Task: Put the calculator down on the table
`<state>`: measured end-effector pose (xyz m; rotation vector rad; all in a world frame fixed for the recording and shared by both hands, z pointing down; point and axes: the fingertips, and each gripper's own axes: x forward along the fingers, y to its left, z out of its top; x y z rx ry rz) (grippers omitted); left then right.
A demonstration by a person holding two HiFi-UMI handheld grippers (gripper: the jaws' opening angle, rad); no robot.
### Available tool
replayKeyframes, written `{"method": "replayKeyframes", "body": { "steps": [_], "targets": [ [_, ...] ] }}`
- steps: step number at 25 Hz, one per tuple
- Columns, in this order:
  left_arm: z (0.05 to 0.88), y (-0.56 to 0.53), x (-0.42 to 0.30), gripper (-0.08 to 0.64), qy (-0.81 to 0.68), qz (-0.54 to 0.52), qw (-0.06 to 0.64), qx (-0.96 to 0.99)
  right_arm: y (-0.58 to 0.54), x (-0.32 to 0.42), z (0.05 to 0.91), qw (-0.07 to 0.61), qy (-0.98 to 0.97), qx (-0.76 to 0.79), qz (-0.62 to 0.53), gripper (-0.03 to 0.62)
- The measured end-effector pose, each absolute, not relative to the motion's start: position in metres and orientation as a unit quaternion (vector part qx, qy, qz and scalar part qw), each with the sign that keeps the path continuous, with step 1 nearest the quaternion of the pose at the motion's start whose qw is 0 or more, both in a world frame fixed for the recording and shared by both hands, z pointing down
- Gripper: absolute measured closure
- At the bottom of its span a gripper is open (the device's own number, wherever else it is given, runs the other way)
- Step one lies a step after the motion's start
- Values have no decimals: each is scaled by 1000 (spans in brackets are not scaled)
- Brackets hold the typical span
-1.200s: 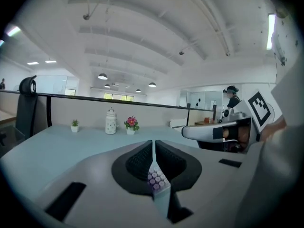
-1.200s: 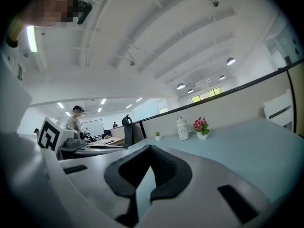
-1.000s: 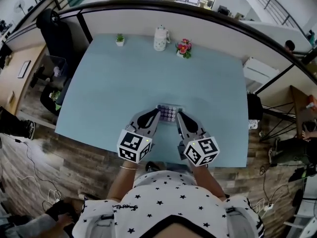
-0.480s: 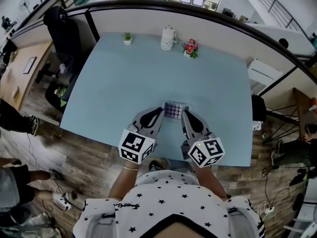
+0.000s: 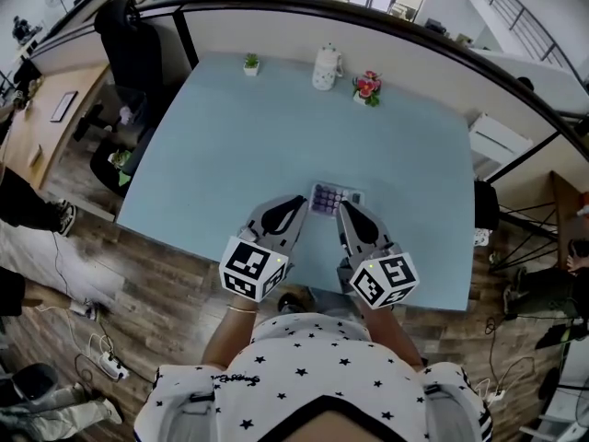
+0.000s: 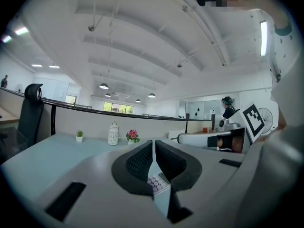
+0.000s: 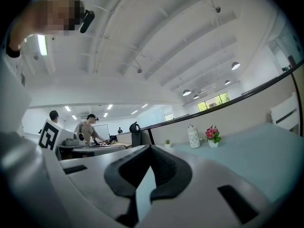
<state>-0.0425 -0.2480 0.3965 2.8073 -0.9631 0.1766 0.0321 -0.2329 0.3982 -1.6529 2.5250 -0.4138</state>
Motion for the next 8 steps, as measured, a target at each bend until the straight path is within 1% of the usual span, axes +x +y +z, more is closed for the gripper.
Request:
{"method": "replayKeyframes", "body": {
  "steps": [8],
  "targets": [
    [396,-245,-37,517,-312,58,86,944,-229,34,397,49,824,-547,-137,595]
  ]
}}
